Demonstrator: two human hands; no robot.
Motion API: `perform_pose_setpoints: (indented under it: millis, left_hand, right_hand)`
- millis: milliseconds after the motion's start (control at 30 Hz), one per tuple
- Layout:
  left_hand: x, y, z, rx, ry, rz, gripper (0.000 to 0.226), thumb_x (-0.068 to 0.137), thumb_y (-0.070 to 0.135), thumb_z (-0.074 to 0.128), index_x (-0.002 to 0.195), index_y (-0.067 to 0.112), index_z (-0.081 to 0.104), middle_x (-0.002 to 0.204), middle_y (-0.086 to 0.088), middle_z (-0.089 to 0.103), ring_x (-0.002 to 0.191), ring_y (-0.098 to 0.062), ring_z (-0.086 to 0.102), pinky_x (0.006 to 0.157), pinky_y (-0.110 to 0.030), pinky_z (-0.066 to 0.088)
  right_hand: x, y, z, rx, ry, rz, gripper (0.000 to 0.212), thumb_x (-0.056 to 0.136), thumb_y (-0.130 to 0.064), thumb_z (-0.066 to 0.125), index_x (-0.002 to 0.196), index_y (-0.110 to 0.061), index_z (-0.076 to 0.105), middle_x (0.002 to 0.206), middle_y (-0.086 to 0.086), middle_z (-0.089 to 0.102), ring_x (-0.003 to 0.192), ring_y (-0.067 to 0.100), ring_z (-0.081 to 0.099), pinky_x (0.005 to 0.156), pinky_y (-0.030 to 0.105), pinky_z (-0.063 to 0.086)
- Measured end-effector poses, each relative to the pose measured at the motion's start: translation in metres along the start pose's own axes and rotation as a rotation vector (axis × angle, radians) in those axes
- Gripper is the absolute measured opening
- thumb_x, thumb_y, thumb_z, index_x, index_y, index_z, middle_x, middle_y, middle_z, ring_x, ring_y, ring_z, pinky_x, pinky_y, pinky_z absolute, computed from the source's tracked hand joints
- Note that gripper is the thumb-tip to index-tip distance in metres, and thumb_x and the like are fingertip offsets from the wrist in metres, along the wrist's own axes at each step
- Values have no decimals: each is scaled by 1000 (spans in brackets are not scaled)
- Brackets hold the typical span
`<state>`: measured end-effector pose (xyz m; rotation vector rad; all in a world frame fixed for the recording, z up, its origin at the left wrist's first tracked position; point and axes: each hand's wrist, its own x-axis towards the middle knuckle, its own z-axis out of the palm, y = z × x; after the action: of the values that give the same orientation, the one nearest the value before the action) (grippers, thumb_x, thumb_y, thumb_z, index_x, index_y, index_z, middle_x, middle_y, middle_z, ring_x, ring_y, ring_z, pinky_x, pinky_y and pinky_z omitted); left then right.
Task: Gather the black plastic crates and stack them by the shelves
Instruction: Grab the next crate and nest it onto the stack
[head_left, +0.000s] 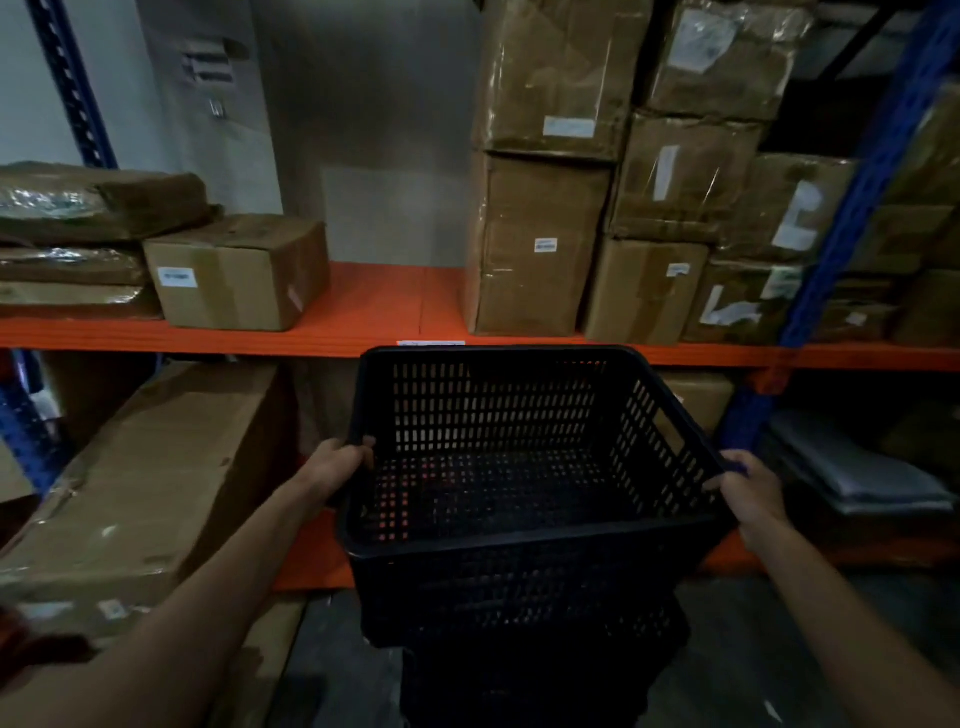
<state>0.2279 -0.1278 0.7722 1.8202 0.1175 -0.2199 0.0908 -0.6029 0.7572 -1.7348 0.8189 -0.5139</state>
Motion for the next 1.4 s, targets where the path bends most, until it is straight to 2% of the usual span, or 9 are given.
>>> perform_pose_setpoints:
  millis: [200,367,467,567,767,900,1067,1300,1400]
  left_hand:
    - [10,-4,31,24,-25,27,19,88,0,51,86,13,65,78,-6,62,67,-17,57,57,-26,48]
    - [21,-17,53,143,-55,-11,29,82,-13,43,73,11,58,66,-8,53,58,-20,50,38,-13,41]
    - [29,-35,61,168,-48,-40,21,84,-5,48,89,8,63,81,-14,63,69,-27,61,62,-26,56]
    - [43,-41,64,223,-52,-31,29,83,8,55,111,13,64,104,-16,69,98,-35,66,92,-47,54]
    - [60,-42,65,240,-31,-35,36,74,31,61,108,24,67,107,-11,72,94,-29,70,88,-48,57]
    - [65,-41,72,268,-28,-29,49,74,40,58,120,27,62,112,-9,71,100,-29,68,92,-47,55]
    - [63,-34,83,412,11,-18,52,79,44,53,129,31,53,117,-10,66,105,-33,64,94,-43,52]
    - [73,-35,68,432,-100,0,18,82,23,60,99,18,62,105,-16,70,96,-33,68,89,-50,55]
    - [77,-35,65,435,-139,30,7,84,14,61,90,17,62,103,-20,69,93,-34,67,89,-53,54]
  right_hand:
    - [21,30,-1,11,24,22,29,72,8,50,79,-18,63,84,14,65,72,26,59,68,39,48]
    - [40,45,3,-7,48,81,30,69,11,54,73,-19,61,78,15,63,65,29,55,62,40,44]
    - [45,53,4,-37,39,108,31,70,10,55,74,-19,61,75,16,62,62,29,54,59,37,43]
    - [51,63,2,-41,20,126,29,72,10,56,77,-18,59,78,16,62,64,29,55,60,38,43]
    - [68,61,6,-75,-15,114,25,72,7,55,81,-15,60,77,15,63,68,30,58,63,39,46]
    - [78,60,8,-81,-17,115,25,73,10,55,81,-13,59,79,17,63,68,30,57,65,40,46]
    - [86,60,6,-103,-63,138,25,78,10,52,97,-4,59,85,18,61,74,31,56,67,39,43]
    - [89,47,-2,-234,-249,249,23,86,5,49,95,-13,58,90,14,59,79,30,56,67,36,42]
    - [85,48,-5,-262,-249,246,24,85,5,50,93,-16,59,93,15,60,81,30,56,67,36,42]
